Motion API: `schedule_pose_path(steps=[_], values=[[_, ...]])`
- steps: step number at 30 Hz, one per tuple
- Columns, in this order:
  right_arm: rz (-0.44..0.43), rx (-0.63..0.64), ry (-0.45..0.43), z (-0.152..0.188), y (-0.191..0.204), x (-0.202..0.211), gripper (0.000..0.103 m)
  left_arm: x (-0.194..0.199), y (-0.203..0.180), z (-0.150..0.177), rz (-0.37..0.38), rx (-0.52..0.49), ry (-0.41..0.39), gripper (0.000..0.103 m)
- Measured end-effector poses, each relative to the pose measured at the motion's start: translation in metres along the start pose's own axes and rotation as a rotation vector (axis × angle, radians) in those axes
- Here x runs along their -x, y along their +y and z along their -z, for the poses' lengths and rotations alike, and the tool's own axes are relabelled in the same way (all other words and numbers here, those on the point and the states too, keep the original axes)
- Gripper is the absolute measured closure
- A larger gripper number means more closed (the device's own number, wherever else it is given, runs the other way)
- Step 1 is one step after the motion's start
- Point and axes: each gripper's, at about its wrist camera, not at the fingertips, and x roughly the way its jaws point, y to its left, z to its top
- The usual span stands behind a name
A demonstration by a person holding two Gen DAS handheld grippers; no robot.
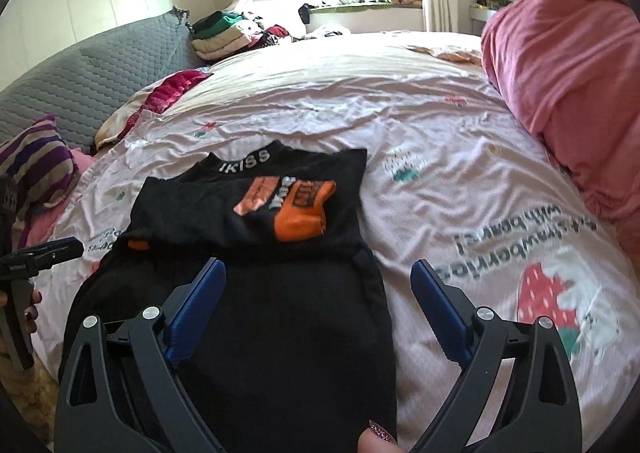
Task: Fold small clothes
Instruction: 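Withdraw both tools and move them to the sweatshirt hem, then close both tools on the sweatshirt hem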
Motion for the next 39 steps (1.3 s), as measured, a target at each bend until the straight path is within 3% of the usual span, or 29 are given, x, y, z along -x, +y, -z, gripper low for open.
schedule_pose_path(steps=[13,24,39], values=[[-0.018,-0.038,0.107,0.046,-0.009,0.017,0.01,0.012,0.023,0.052,-0.031,0.07,0.033,0.009],[-0.004,0.004,0.199,0.071,-0.004,0.027,0.01,0.02,0.039,0.089,-0.069,0.098,0.086,0.009],[-0.044,0.005,0.342,0.103,-0.012,0.025,0.017,0.038,0.05,0.132,-0.012,0.12,0.131,0.009]])
